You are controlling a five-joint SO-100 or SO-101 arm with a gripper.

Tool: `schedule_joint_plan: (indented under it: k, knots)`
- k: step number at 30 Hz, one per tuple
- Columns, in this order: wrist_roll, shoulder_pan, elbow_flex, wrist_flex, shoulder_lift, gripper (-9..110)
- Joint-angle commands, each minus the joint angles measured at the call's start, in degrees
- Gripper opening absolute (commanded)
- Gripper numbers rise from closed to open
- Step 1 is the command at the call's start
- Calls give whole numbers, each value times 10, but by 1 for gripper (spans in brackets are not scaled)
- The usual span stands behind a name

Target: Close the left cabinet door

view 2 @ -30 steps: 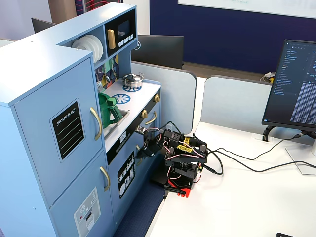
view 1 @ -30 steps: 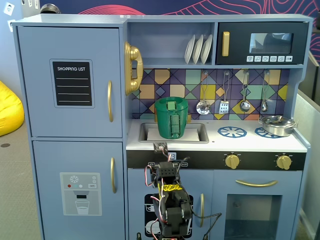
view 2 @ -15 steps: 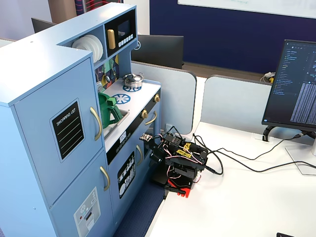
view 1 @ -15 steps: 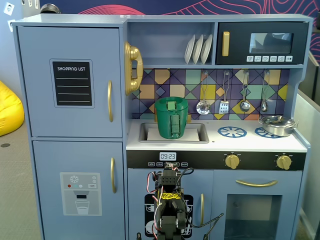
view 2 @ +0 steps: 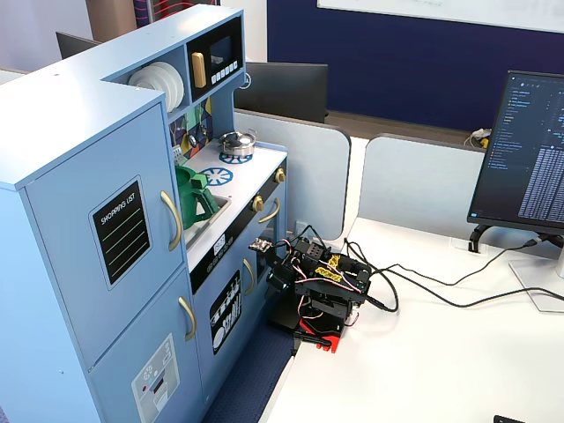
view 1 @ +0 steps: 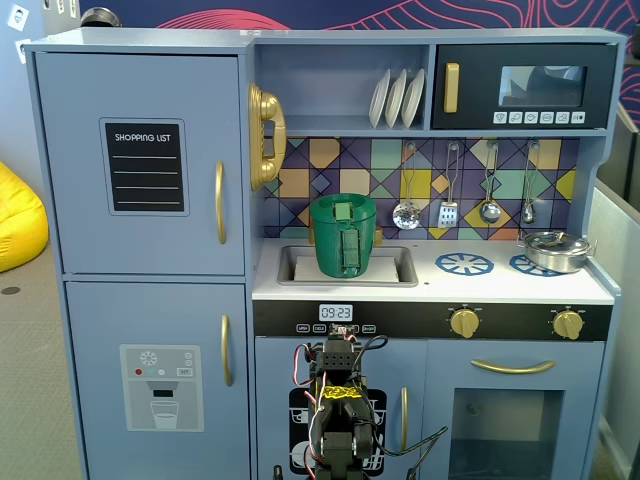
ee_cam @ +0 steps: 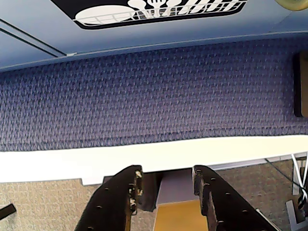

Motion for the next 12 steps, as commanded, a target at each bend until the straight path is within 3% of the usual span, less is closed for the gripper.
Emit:
schedule_joint_plan:
  k: [1, 12]
  knots:
    - [21, -6, 6, 99, -2, 4]
    - [21, -1, 6, 99, -2, 5]
